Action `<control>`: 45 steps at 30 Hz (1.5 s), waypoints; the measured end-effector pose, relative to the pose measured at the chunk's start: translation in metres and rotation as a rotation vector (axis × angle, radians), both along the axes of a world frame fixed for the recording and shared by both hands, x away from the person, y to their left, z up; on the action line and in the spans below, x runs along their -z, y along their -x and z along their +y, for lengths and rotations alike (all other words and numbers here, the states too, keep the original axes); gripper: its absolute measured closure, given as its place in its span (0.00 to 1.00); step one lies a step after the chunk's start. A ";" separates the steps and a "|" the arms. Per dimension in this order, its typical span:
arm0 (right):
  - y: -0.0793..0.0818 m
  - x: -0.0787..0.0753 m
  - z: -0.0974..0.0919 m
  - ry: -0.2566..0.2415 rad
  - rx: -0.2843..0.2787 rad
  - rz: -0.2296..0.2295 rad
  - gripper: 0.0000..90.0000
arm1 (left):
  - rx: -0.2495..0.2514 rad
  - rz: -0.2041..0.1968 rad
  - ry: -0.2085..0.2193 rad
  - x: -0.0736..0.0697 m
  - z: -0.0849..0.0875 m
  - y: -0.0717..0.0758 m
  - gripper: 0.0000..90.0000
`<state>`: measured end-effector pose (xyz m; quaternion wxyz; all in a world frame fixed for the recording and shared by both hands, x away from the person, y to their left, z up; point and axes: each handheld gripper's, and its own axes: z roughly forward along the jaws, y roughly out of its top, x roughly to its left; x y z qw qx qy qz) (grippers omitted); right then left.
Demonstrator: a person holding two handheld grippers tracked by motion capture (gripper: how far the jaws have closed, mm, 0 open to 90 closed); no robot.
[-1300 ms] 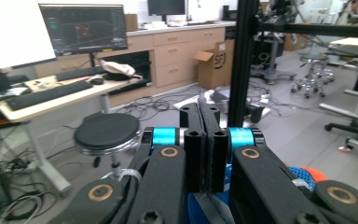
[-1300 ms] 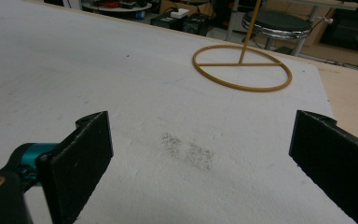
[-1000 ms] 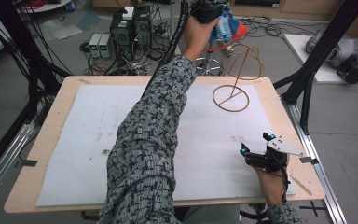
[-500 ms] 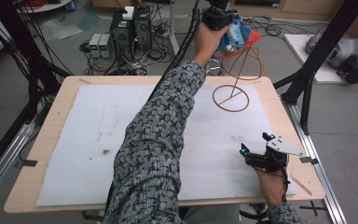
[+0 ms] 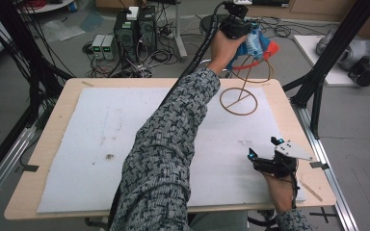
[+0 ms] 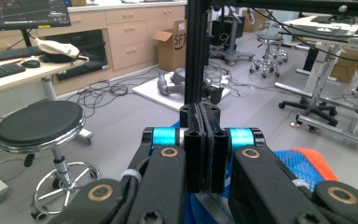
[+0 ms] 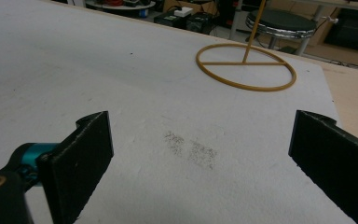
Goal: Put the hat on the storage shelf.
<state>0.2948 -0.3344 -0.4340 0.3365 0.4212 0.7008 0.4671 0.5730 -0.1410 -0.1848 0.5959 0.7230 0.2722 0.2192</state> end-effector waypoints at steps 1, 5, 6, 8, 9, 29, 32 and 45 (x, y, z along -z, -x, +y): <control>0.000 0.000 0.000 0.000 -0.001 0.001 0.06 | 0.006 0.001 -0.006 0.001 -0.002 0.000 0.98; 0.000 0.000 -0.001 0.000 -0.001 -0.001 0.06 | 0.017 0.006 -0.029 0.008 -0.009 0.001 0.98; 0.000 0.000 -0.001 -0.004 -0.001 0.003 0.06 | 0.018 0.008 -0.030 0.009 -0.011 0.001 0.98; 0.000 0.000 -0.001 -0.002 -0.002 0.004 0.06 | 0.021 0.007 -0.040 0.011 -0.013 0.001 0.98; 0.000 0.000 -0.001 -0.002 -0.002 0.004 0.06 | 0.022 0.007 -0.044 0.012 -0.015 0.001 0.98; -0.001 0.001 -0.001 0.002 -0.006 0.001 0.06 | 0.058 0.013 -0.106 0.033 -0.036 0.004 0.98; -0.001 0.001 -0.001 -0.002 -0.005 0.004 0.06 | 0.065 0.013 -0.114 0.035 -0.039 0.005 0.97; -0.001 0.001 -0.001 0.000 -0.006 0.012 0.06 | 0.066 0.011 -0.141 0.044 -0.049 0.009 0.97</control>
